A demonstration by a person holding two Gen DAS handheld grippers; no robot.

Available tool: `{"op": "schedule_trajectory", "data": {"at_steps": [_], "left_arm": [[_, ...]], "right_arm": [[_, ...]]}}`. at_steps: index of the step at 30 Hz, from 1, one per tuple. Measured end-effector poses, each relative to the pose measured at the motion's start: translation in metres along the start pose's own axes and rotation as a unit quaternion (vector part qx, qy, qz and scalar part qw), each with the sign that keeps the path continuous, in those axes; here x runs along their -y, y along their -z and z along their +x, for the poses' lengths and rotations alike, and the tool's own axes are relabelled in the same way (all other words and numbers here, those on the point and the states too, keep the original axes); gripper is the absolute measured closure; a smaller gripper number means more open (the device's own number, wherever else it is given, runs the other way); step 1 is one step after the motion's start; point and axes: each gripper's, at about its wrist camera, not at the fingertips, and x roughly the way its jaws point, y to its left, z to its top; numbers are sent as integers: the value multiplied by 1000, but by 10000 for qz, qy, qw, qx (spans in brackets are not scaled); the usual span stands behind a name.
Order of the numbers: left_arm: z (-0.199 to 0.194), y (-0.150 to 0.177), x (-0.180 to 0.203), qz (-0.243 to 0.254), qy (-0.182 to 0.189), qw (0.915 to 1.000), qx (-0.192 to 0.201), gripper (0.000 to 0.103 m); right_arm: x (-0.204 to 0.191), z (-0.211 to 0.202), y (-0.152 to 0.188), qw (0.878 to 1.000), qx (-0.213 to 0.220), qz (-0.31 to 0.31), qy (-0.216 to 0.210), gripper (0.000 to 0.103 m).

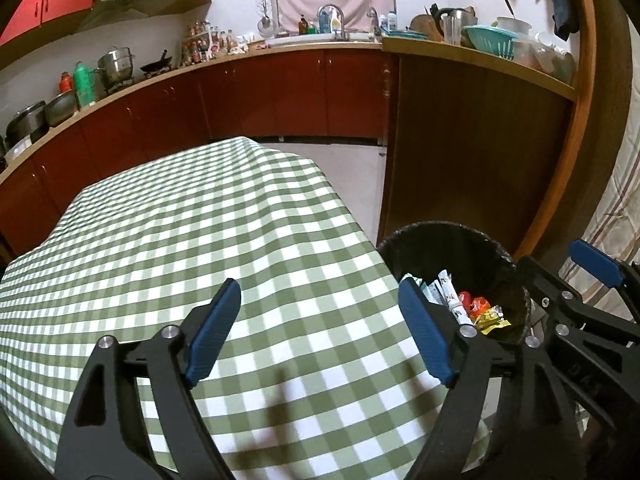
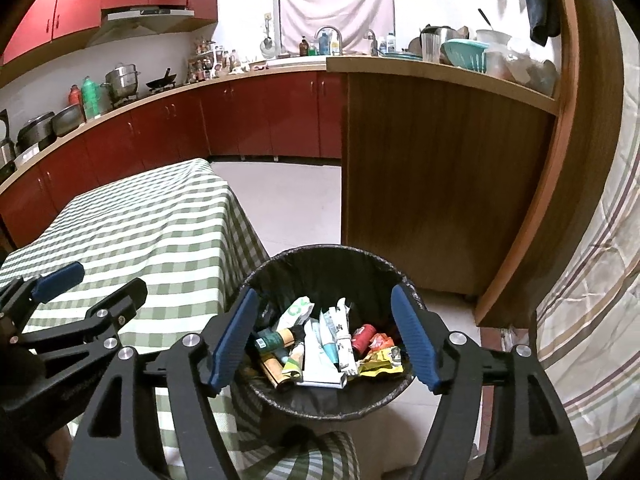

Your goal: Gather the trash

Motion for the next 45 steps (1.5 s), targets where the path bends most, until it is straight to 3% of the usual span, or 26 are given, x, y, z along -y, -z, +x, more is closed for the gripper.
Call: {"op": "schedule_trajectory", "data": {"at_steps": [45], "left_arm": [[-17, 16, -16, -111, 75, 9998, -130, 23]], "right_arm": [[-8, -12, 7, 10000, 16, -65, -13, 34]]}}
